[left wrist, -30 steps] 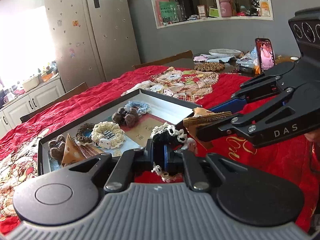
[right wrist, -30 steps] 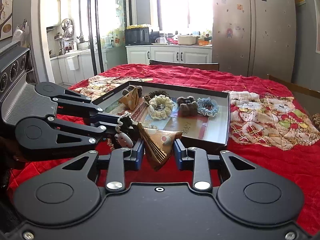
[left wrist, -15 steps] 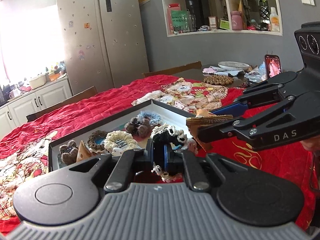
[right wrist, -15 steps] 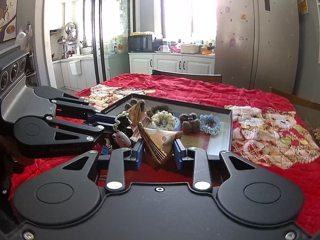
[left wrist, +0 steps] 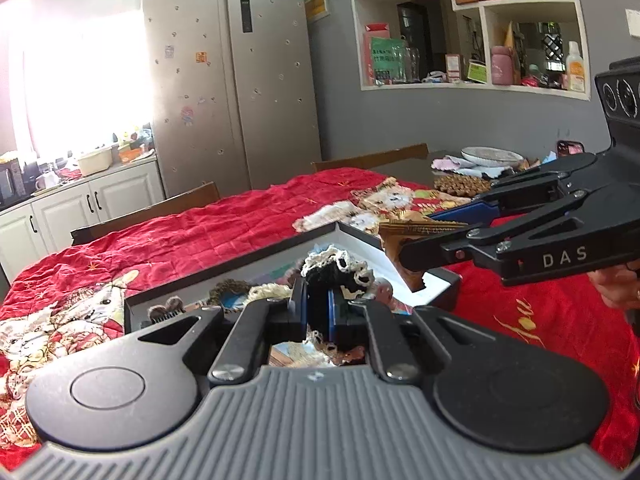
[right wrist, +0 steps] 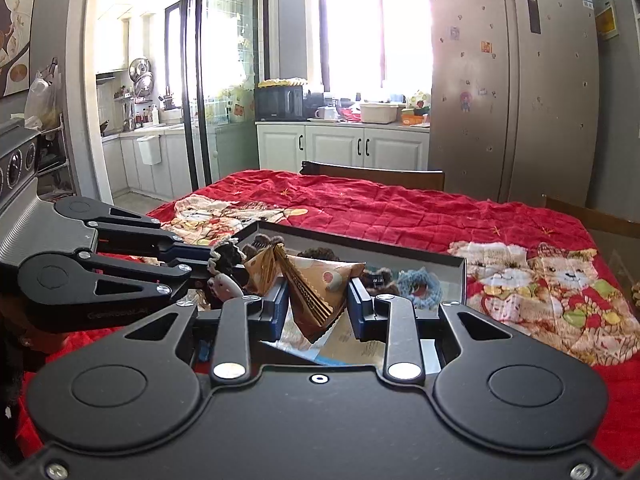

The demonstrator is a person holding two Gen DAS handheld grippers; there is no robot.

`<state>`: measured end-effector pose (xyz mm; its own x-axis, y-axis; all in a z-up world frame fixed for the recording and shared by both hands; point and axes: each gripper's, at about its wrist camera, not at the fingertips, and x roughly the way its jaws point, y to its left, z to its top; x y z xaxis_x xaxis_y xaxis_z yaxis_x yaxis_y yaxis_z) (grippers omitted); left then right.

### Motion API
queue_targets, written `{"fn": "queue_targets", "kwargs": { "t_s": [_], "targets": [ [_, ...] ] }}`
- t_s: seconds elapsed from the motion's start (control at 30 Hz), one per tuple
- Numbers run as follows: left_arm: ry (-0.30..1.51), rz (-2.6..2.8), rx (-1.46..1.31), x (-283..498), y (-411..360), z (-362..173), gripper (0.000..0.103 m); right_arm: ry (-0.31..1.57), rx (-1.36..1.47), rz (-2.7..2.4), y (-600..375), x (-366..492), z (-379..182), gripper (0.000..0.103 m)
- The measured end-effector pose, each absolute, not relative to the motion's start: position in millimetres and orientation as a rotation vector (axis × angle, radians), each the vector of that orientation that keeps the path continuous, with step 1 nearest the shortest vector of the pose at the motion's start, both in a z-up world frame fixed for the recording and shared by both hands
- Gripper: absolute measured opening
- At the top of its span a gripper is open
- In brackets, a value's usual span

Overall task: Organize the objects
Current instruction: 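Lift the lace piece and tan pouch with both tools and carry them over the box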

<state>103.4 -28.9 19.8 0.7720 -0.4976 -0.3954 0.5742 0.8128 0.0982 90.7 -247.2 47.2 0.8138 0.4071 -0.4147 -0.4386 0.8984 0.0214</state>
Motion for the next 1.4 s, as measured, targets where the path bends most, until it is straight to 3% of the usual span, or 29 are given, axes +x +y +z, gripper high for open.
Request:
{"fn": "queue_targets", "kwargs": {
  "t_s": [0.9,1.4],
  "targets": [
    [0.362,-0.404,0.087,175.6,-7.7,35.8,0.012,0.367,-0.077,0.395,-212.3,170.7,75.1,0.03],
    [0.385,-0.363,0.03,210.6,-4.7,17.8,0.012,0.419,0.022,0.352,-208.0,230.8,42.8,0.03]
  ]
}}
